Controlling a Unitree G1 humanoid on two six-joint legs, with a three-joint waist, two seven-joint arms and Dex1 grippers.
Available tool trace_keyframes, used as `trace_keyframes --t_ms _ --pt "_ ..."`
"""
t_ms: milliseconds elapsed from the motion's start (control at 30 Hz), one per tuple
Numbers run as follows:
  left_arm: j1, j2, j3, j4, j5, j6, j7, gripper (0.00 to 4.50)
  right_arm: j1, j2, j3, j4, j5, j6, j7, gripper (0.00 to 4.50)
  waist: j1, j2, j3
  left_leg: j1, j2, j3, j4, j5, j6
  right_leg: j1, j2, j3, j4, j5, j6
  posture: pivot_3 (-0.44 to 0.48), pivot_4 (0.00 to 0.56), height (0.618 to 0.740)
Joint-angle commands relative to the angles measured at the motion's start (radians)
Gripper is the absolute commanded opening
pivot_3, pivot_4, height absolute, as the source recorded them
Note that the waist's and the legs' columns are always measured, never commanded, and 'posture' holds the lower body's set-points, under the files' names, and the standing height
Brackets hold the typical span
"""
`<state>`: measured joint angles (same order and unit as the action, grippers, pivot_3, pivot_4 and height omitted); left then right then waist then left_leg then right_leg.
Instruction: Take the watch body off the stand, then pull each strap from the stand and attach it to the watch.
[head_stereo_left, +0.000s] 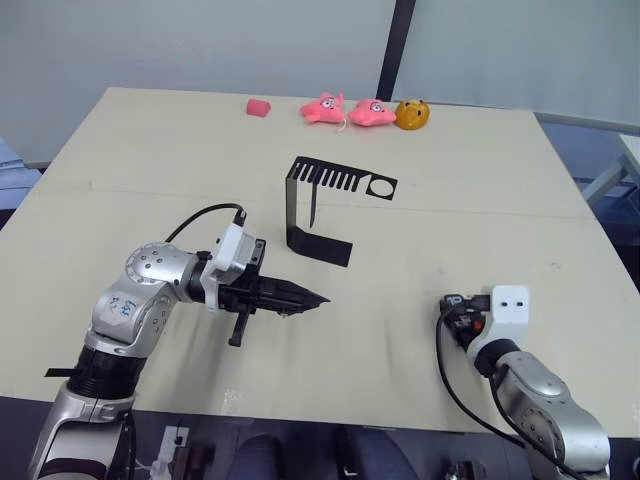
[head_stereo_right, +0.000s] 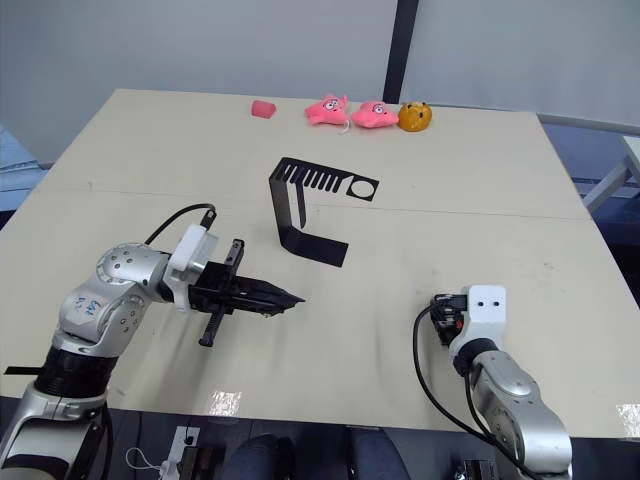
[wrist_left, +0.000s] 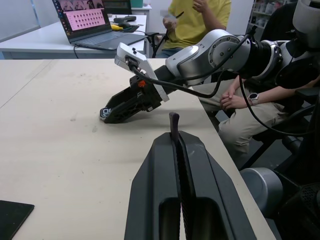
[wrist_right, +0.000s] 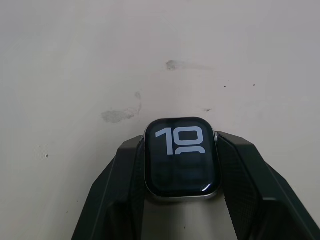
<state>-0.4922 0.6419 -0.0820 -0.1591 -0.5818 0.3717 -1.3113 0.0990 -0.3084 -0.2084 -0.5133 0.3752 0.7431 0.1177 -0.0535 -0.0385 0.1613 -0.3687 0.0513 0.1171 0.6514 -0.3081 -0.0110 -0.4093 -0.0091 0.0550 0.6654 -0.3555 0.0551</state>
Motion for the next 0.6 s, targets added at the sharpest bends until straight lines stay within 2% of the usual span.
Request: trace_keyframes --t_ms 33,133,267,433,600 --pt "-0.01 0.0 0.016 0.003 0.012 -0.033 -0.005 0.0 0.006 -0.033 -0.053 -0.013 0.078 0.022 0.088 1.6 0.0 0.0 0.0 0.0 0.0 0.0 0.0 0.0 0.0 0.0 0.0 0.0 0.0 0.0 0.0 0.0 0.15 0.74" --pt "-0.04 0.006 0.028 0.044 0.029 -0.081 -0.021 0.0 -0.033 -0.08 -0.113 -0.07 0.261 0.125 0.184 1.6 0.0 0.001 0.001 0.0 0.0 0.0 0.0 0.0 0.0 0.0 0.0 0.0 0.0 0.0 0.0 0.0 0.15 0.74" --pt "-0.092 0.022 0.014 0.126 0.115 -0.248 -0.088 0.0 -0.107 -0.132 -0.148 -0.102 0.53 0.307 0.228 1.6 -0.003 0.004 0.002 0.0 0.0 0.0 0.0 0.0 0.0 0.0 0.0 0.0 0.001 0.0 0.0 0.0 0.15 0.74" --pt "-0.137 0.026 0.02 0.189 0.162 -0.393 -0.138 0.0 -0.19 -0.125 -0.151 -0.055 0.864 0.449 0.127 1.6 -0.002 0.004 0.002 -0.001 0.001 0.0 0.0 0.0 0.001 -0.001 0.001 0.0 0.0 0.0 0.0 0.0 0.15 0.74" --pt "-0.154 0.041 0.031 0.185 0.163 -0.441 -0.152 0.0 -0.248 -0.102 -0.073 0.043 1.136 0.449 -0.025 1.6 -0.002 0.004 0.002 -0.002 0.0 0.0 0.002 -0.001 0.002 0.0 0.0 0.0 -0.001 0.0 0.001 0.0 0.15 0.74"
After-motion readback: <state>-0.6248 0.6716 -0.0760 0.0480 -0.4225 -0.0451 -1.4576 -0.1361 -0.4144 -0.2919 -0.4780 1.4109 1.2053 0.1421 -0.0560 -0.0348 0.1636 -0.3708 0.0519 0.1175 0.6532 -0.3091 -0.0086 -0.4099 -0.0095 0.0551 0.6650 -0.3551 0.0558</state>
